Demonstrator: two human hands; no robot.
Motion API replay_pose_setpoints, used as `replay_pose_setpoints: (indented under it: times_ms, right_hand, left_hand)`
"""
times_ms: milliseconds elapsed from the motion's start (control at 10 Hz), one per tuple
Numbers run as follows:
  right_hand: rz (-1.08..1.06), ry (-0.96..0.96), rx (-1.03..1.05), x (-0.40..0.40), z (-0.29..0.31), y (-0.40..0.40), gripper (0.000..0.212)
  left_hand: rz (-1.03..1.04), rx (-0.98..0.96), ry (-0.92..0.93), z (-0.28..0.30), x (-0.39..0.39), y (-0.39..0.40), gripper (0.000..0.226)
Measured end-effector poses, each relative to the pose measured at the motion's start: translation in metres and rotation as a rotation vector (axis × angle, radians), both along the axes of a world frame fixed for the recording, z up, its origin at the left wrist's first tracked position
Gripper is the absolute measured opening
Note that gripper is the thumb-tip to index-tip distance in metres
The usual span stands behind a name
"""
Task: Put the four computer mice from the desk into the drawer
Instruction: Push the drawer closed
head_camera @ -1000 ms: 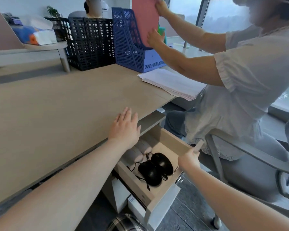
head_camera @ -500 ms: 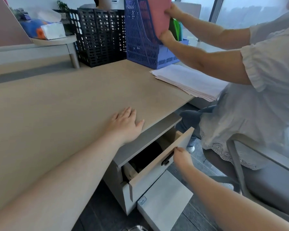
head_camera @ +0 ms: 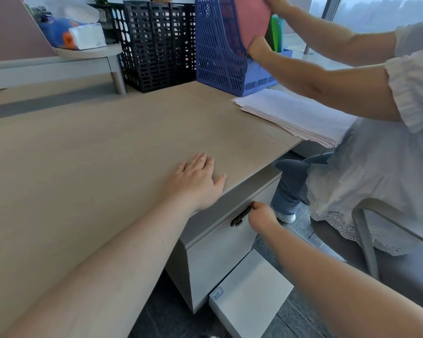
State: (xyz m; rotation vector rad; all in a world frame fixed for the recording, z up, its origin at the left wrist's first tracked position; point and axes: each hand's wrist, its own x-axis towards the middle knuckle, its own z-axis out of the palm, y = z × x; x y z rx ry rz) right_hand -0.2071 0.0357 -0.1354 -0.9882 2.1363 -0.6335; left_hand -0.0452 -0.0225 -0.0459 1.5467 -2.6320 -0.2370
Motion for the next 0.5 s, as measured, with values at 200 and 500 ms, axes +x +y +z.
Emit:
replay_pose_setpoints:
  times_ms: [200, 500]
  right_hand:
    - [0.059, 0.060, 0.033, -0.004, 0.000, -0.006, 0.042]
    - [0.176, 0.106, 0.122, -0.004, 0.014, 0.006, 0.051]
  left_hand:
    - [0.009, -0.004, 0.010, 0.001, -0.001, 0.001, 0.067]
    - [0.012, -0.013, 0.026, -0.001, -0.002, -0.001, 0.067]
